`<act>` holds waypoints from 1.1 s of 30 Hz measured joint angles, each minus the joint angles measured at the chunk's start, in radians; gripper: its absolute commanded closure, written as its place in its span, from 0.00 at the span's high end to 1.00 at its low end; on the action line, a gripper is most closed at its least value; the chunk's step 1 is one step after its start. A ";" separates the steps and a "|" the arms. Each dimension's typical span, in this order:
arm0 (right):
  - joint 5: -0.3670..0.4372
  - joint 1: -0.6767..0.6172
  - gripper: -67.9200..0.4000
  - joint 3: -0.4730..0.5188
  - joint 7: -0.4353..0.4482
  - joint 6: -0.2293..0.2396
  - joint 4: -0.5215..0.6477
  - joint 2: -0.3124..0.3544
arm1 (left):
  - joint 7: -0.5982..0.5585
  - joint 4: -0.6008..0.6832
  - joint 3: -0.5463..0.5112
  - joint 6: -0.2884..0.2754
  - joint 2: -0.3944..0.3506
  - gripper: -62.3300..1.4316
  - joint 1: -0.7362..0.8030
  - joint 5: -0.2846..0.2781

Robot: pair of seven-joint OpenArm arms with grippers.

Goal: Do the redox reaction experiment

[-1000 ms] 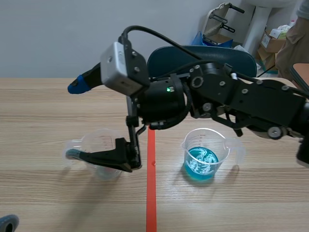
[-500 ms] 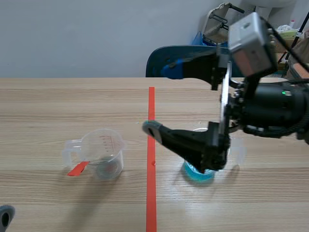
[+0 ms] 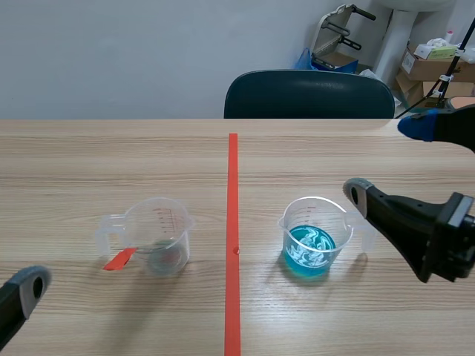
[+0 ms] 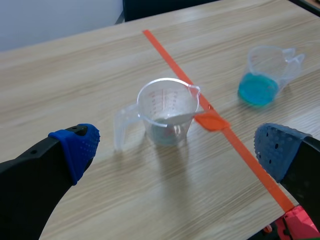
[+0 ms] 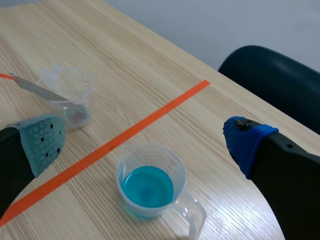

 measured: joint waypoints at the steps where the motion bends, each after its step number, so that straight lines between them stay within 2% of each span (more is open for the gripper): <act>1: 0.001 -0.027 1.00 0.028 -0.022 0.000 0.033 -0.019 | 0.019 0.020 -0.011 0.000 0.000 1.00 0.000 0.000; 6: 0.026 -0.154 1.00 0.116 -0.080 -0.004 0.180 -0.108 | 0.122 0.109 -0.074 0.000 0.000 1.00 0.000 0.000; 8: 0.026 -0.192 1.00 0.136 -0.107 -0.028 0.234 -0.131 | 0.167 0.140 -0.103 0.001 0.000 1.00 0.000 0.000; 11: 0.026 -0.226 1.00 0.154 -0.119 -0.042 0.282 -0.148 | 0.241 0.171 -0.136 0.035 0.000 1.00 -0.002 -0.001; 15: 0.030 -0.235 1.00 0.154 -0.127 -0.065 0.288 -0.150 | 0.344 0.175 -0.154 0.041 0.000 1.00 -0.058 -0.013; 21: 0.030 -0.235 1.00 0.153 -0.128 -0.067 0.277 -0.150 | 0.359 0.174 -0.154 0.029 0.032 1.00 -0.132 -0.008; 23: 0.030 -0.235 1.00 0.153 -0.130 -0.067 0.275 -0.150 | 0.359 0.174 -0.154 0.010 0.048 1.00 -0.145 -0.008; 26: 0.029 -0.233 1.00 0.153 -0.131 -0.067 0.275 -0.150 | 0.352 0.174 -0.154 -0.007 0.050 1.00 -0.147 -0.008; 33: 0.029 -0.232 1.00 0.153 -0.143 -0.067 0.275 -0.150 | 0.353 0.174 -0.154 -0.008 0.050 1.00 -0.145 -0.008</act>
